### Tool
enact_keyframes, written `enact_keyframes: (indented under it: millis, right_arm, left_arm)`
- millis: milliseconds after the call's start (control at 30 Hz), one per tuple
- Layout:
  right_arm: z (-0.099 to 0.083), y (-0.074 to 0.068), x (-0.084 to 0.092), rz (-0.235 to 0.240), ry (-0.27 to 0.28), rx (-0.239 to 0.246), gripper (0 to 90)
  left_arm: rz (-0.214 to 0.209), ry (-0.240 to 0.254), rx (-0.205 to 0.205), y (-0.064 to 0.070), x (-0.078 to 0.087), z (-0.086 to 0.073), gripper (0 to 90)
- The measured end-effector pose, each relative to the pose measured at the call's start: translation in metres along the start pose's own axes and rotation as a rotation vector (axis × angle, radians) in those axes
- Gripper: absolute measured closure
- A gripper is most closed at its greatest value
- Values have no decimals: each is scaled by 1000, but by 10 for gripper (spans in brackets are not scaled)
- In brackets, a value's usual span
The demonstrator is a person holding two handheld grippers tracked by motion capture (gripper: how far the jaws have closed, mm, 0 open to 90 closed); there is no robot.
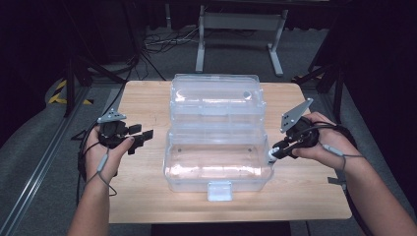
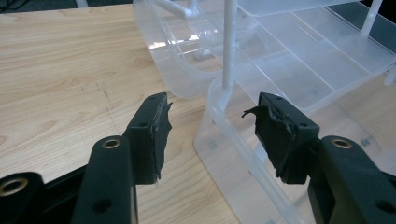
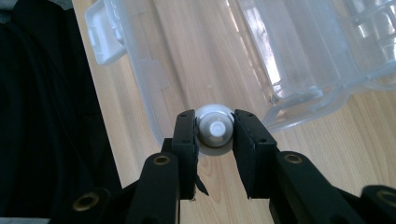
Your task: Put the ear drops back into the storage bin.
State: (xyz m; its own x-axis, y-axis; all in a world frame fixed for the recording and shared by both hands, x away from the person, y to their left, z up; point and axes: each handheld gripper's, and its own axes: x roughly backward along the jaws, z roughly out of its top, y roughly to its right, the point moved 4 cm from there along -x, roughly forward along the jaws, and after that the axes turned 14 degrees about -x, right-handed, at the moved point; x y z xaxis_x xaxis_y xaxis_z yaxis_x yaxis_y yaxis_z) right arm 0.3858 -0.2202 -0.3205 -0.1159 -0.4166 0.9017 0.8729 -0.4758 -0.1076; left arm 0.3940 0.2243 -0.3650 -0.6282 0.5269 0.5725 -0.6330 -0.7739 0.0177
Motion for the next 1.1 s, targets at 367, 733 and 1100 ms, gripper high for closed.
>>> enact_keyframes:
  millis: [367,733,1100]
  right_arm:
    - [6,-10,-14,22,-19,38,713]
    - [4,-10,-41,26,-92,42,713]
    - [0,-10,-61,25,-129,56,713]
  left_arm:
    - [2,6,7,-1,2,0,454]
    - [4,3,11,-2,2,-1,454]
    - [4,-2,9,-2,1,-1,454]
